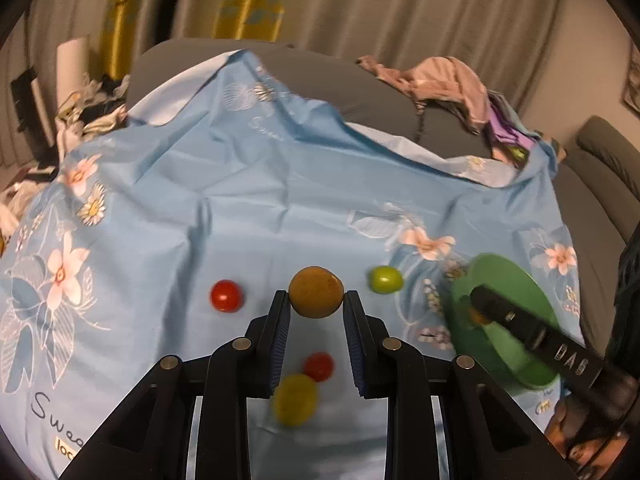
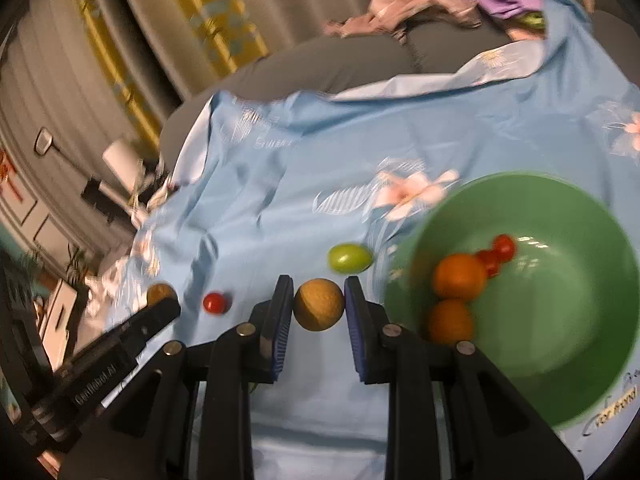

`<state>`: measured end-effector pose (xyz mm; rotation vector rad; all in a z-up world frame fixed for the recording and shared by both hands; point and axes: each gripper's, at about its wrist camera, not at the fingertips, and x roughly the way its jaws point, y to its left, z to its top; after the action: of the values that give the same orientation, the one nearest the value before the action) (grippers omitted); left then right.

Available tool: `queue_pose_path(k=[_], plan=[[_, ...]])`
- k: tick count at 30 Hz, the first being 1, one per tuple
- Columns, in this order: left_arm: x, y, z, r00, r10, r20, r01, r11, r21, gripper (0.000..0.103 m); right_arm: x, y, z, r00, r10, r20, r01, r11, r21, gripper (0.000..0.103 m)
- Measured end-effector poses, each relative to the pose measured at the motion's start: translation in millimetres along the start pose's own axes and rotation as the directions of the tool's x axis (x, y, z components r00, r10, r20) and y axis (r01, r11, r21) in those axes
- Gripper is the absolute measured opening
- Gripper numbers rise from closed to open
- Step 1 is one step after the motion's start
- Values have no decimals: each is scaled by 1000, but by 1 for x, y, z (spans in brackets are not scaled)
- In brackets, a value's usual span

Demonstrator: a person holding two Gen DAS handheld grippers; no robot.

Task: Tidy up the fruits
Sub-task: 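Carry the yellow plums in both grippers over the green bowl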

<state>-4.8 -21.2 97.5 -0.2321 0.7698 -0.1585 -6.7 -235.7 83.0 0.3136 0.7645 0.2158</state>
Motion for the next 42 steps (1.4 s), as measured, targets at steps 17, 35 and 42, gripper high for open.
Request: queue_pose_path(k=[17,35,42], plan=[[11,-103,10,988,-153,25,149,980,133,27,-59,-79,8,975,-164,151,131,969,210,27],[48,-162,-7,976,-202,-78,214,955,206,27,-65,-125,2,958,-260,122,208,922,326,27],[53,-169,-9,976,-198,-90,213,952,219,27,-63,-130,1,956,-273,108,222,914,341,27]])
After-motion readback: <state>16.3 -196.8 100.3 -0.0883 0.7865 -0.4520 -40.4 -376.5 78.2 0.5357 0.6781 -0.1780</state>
